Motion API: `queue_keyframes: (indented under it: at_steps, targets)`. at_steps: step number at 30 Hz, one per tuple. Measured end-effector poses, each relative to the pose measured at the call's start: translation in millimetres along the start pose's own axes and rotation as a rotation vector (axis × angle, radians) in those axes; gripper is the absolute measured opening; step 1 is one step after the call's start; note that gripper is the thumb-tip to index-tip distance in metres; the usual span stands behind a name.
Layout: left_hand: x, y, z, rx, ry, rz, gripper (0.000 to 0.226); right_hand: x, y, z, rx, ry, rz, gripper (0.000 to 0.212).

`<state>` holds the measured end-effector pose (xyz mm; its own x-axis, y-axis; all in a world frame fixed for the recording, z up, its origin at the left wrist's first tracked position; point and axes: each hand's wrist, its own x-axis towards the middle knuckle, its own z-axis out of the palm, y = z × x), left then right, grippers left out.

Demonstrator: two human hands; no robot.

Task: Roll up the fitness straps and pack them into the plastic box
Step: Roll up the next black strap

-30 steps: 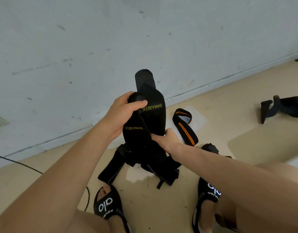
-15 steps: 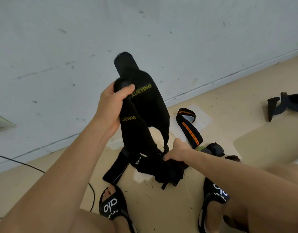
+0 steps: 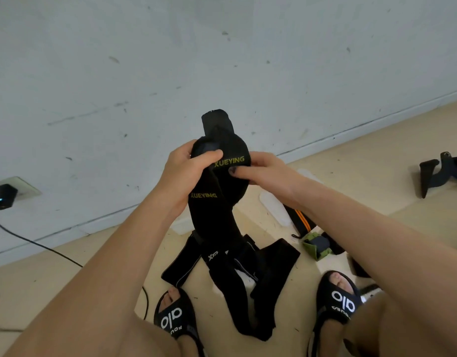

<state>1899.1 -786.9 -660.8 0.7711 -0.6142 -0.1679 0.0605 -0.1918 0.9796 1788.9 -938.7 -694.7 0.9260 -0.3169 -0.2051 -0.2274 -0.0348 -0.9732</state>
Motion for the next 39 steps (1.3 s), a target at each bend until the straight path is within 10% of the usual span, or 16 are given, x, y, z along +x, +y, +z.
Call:
queue_keyframes:
  at_steps: [14, 26, 35, 39]
  targets:
    - [6, 2, 0, 0.107, 0.065, -0.017, 0.020, 19, -16, -28, -0.065, 0.315, 0.041, 0.018]
    - [0, -1, 1, 0.188, -0.167, 0.010, 0.016, 32, -32, -2, 0.320, 0.194, -0.057, 0.023]
    - [1, -3, -9, 0.059, 0.206, 0.162, 0.016, 22, -36, 18, -0.082, 0.408, 0.040, 0.039]
    - [1, -3, -9, -0.022, 0.314, 0.195, 0.013, 5, -44, 37, 0.095, 0.101, 0.008, 0.040]
